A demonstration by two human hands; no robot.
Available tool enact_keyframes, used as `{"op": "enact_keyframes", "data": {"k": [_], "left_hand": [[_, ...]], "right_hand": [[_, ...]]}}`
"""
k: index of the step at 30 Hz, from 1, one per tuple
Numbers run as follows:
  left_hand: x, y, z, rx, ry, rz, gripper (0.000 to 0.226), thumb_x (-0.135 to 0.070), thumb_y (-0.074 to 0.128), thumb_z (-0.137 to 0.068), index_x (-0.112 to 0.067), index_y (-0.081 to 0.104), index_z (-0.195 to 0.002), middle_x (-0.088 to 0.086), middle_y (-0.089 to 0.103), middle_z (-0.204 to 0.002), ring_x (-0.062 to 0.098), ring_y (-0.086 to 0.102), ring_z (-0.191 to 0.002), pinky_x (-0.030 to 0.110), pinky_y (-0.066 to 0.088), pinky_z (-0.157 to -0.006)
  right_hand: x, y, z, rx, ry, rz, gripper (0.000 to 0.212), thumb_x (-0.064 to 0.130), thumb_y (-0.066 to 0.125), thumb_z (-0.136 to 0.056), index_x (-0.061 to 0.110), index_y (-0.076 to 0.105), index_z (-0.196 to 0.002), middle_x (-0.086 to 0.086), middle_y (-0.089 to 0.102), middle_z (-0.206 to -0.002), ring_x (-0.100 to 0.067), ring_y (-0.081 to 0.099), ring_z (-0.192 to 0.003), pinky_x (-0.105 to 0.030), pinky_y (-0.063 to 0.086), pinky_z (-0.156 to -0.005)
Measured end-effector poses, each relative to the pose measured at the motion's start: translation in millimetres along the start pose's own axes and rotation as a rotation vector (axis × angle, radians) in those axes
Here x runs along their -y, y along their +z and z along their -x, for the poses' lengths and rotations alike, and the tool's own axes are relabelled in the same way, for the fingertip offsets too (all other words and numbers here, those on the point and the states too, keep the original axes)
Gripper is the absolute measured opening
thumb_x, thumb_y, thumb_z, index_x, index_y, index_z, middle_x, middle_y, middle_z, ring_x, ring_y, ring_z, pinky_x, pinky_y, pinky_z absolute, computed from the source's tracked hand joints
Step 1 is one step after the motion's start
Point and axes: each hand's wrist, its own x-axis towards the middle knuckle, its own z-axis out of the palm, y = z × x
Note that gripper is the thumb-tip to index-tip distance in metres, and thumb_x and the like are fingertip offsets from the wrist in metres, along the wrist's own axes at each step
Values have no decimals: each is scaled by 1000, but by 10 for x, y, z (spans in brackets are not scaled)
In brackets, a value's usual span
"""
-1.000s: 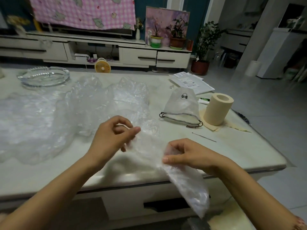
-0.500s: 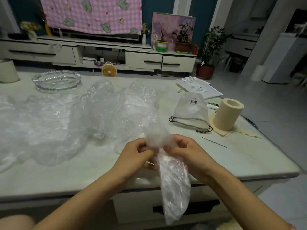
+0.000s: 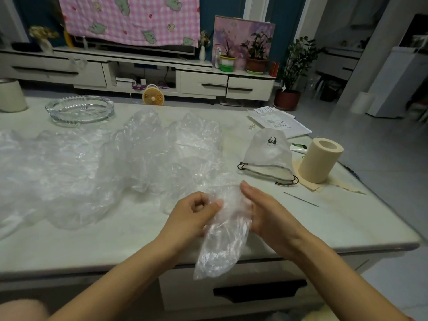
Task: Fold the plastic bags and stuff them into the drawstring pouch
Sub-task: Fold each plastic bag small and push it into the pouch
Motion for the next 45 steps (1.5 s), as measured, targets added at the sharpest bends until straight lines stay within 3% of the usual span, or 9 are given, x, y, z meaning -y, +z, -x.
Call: {"op": "enact_keyframes", "data": {"k": [3, 8, 12, 16, 21, 28, 35, 40, 45], "left_hand": [[-6, 43, 12, -72, 116, -54, 25, -19, 64, -85, 6, 59, -87, 0, 56, -64, 8, 53, -61, 17, 43, -58], [23, 84, 0, -119, 153, -121, 8, -8, 67, -83, -6, 61, -78, 9, 65, -81, 4, 62, -70, 14, 47, -56], [5, 98, -7, 7, -89, 194, 9, -6, 54, -89, -4, 62, -86, 15, 64, -89, 25, 63, -78, 28, 51, -62], [-14, 60, -31, 193, -378, 394, 49, -42, 43, -93, -1, 63, -108, 21, 68, -98, 32, 68, -82, 41, 56, -74], [44, 88, -15, 216, -276, 219, 37, -28, 61, -80, -1, 65, -105, 17, 70, -102, 27, 66, -88, 36, 52, -78], [43, 98, 0, -31, 43, -67, 6, -12, 58, -91, -9, 62, -87, 1, 65, -78, 4, 63, -65, 19, 50, -54], [67, 118, -2, -34, -25, 56, 10, -7, 57, -91, -6, 64, -98, 12, 69, -91, 17, 69, -77, 26, 55, -60], [-11, 131, 27, 89, -336, 450, 23, -9, 42, -92, 4, 60, -90, 20, 68, -83, 26, 67, -68, 31, 57, -57], [-53, 131, 33, 105, -309, 485, 35, -27, 57, -89, -2, 73, -70, 18, 68, -83, 24, 65, -73, 27, 56, -65]], "right_hand": [[-33, 62, 89, 74, 66, 121, 29, 18, 64, -88, 7, 62, -115, -12, 70, -110, -28, 66, -103, -41, 51, -95], [-122, 84, 55, -123, -34, 128, 27, -10, 54, -83, 7, 69, -98, -16, 71, -100, -26, 67, -92, -40, 52, -88], [-78, 59, 60, -171, -91, 111, 39, -16, 52, -80, 14, 71, -63, -3, 69, -76, -18, 63, -74, -30, 50, -70], [-80, 7, 38, -171, -140, 109, 49, -24, 47, -74, 12, 67, -48, 6, 69, -82, -9, 66, -74, -22, 52, -65], [-79, -23, 24, -136, -142, 91, 42, -24, 45, -76, 5, 66, -56, -2, 69, -82, -13, 66, -71, -23, 54, -64], [-52, -103, 71, 62, 40, 35, 40, 35, 61, -87, 10, 61, -118, -14, 67, -115, -25, 66, -101, -36, 54, -86], [-210, -18, 33, -147, -100, 133, 22, -8, 56, -83, 4, 66, -100, -20, 68, -100, -35, 64, -94, -46, 51, -85], [-208, 21, 36, -229, -214, 169, 34, -17, 56, -76, 13, 62, -62, 0, 62, -71, -12, 58, -68, -22, 47, -62], [-201, 55, 54, -211, -404, 383, 39, -12, 68, -65, 23, 65, -51, 3, 59, -91, 2, 57, -84, -10, 43, -72]]}}
